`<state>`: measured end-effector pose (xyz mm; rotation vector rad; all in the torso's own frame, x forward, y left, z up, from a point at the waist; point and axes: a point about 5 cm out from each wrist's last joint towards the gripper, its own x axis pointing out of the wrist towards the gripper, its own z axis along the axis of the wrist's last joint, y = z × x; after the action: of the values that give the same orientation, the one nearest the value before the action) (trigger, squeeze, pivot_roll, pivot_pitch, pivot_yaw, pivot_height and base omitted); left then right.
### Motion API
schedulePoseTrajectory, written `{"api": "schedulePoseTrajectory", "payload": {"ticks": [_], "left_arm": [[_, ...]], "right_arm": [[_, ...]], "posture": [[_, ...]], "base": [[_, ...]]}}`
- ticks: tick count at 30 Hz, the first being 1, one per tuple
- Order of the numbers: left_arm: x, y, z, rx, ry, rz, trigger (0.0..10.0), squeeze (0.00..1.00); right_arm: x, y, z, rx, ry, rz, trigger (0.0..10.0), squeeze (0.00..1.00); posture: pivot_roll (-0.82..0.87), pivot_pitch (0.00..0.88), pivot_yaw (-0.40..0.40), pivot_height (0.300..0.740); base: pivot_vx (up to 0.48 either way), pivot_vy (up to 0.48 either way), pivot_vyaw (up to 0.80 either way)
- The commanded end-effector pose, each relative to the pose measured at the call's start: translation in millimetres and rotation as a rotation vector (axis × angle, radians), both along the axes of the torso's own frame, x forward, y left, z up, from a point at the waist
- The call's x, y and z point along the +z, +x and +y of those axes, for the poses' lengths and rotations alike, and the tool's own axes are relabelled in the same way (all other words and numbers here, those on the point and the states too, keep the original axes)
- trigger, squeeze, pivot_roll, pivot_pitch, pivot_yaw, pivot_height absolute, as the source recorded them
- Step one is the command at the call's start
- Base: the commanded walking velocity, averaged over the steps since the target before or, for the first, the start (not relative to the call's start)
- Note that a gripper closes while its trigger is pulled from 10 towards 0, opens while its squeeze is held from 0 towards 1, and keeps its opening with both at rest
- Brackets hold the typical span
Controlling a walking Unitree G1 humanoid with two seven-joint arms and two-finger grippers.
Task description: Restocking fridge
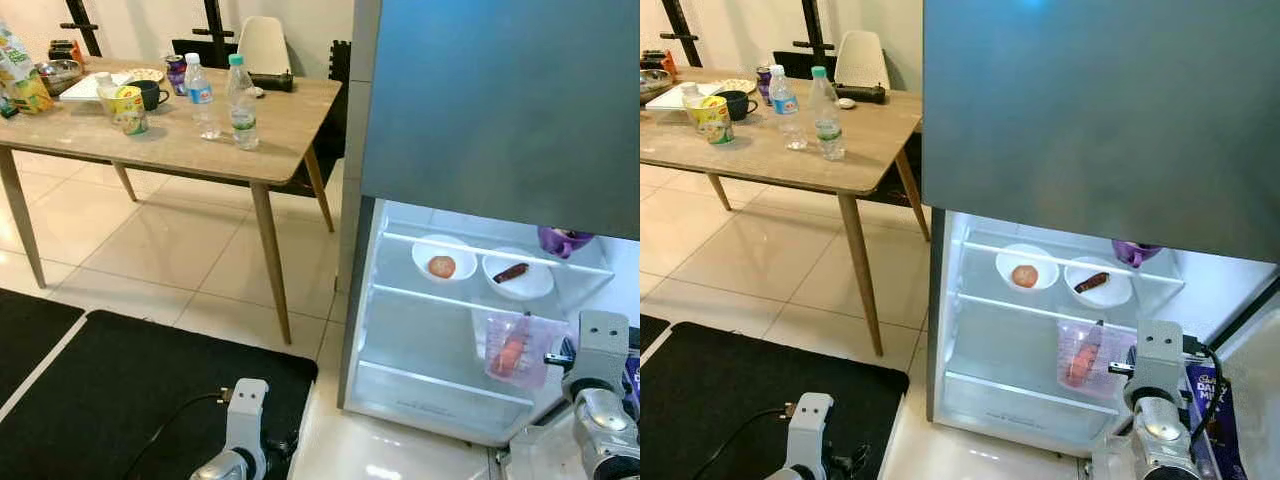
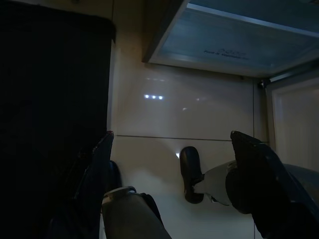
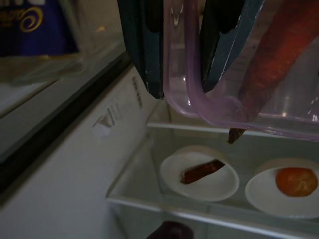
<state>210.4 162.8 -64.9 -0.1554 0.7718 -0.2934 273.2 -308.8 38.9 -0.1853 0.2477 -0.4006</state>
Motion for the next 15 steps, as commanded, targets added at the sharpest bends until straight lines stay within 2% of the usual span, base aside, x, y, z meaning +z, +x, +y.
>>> {"api": "schedulePoseTrajectory", "payload": {"ticks": [1, 4, 5, 6, 7, 10, 12, 15], "left_arm": [[-1, -1.4, 2.0, -0.001, 0.004, 0.001, 10.0, 0.0], [-1, -1.4, 2.1, -0.001, 0.004, 0.002, 10.0, 0.0], [-1, -1.5, 2.1, -0.002, 0.004, 0.002, 10.0, 0.0], [-1, -1.5, 1.9, -0.004, 0.004, 0.003, 10.0, 0.0], [-1, -1.5, 1.9, -0.004, 0.004, 0.003, 10.0, 0.0], [-1, -1.7, 1.6, -0.007, 0.003, 0.004, 10.0, 0.0], [-1, -1.7, 1.4, -0.009, 0.004, 0.004, 10.0, 0.0], [-1, -1.6, 1.3, -0.01, 0.004, 0.004, 10.0, 0.0]], "right_arm": [[7, 6.9, 7.6, 0.076, 0.011, -0.062, 10.0, 0.0], [8, 9.5, 12.8, 0.11, 0.026, -0.08, 10.0, 0.0], [11, 12.9, 19.3, 0.156, 0.05, -0.113, 10.0, 0.0], [19, 19.3, 31.3, 0.26, 0.106, -0.185, 10.0, 0.0], [19, 19.3, 31.3, 0.26, 0.106, -0.185, 10.0, 0.0], [36, 29.0, 57.3, 0.516, 0.233, -0.323, 10.0, 0.0], [42, 30.8, 68.4, 0.651, 0.276, -0.346, 10.0, 0.0], [47, 30.5, 75.7, 0.756, 0.317, -0.361, 10.0, 0.0]], "posture": [[-0.05, 0.0, -0.031, 0.74], [-0.05, 0.0, -0.032, 0.74], [-0.05, 0.0, -0.032, 0.74], [-0.05, 0.0, -0.032, 0.74], [-0.05, 0.0, -0.032, 0.74], [-0.05, 0.0, -0.031, 0.74], [-0.05, 0.0, -0.03, 0.74], [-0.05, 0.0, -0.03, 0.74]], "base": [[0.0, 0.0, 0.0], [0.0, 0.0, 0.0], [0.0, 0.0, 0.0], [0.0, 0.0, 0.0], [0.0, 0.0, 0.0], [0.0, 0.0, 0.0], [0.0, 0.0, 0.0], [0.0, 0.0, 0.0]]}}
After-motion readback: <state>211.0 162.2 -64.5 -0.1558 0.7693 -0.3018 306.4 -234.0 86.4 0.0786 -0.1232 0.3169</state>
